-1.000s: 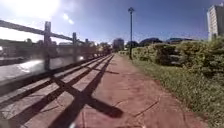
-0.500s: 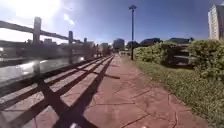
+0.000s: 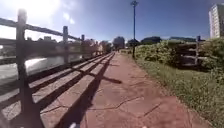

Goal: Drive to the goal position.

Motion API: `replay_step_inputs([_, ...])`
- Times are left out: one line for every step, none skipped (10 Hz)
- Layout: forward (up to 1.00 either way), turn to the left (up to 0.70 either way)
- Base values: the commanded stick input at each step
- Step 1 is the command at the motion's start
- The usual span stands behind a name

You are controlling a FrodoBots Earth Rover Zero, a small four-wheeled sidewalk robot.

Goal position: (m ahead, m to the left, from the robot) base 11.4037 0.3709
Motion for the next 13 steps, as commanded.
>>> replay_step_inputs([0.85, 0.00])
replay_step_inputs([0.85, 0.00])
replay_step_inputs([0.85, 0.00])
replay_step_inputs([0.85, 0.00])
replay_step_inputs([0.85, 0.00])
replay_step_inputs([0.85, 0.00])
replay_step_inputs([0.85, 0.00])
replay_step_inputs([0.85, -0.34])
replay_step_inputs([0.85, -0.34])
replay_step_inputs([0.85, 0.00])
replay_step_inputs([0.85, 0.00])
replay_step_inputs([0.85, 0.00])
replay_step_inputs([0.85, 0.00])
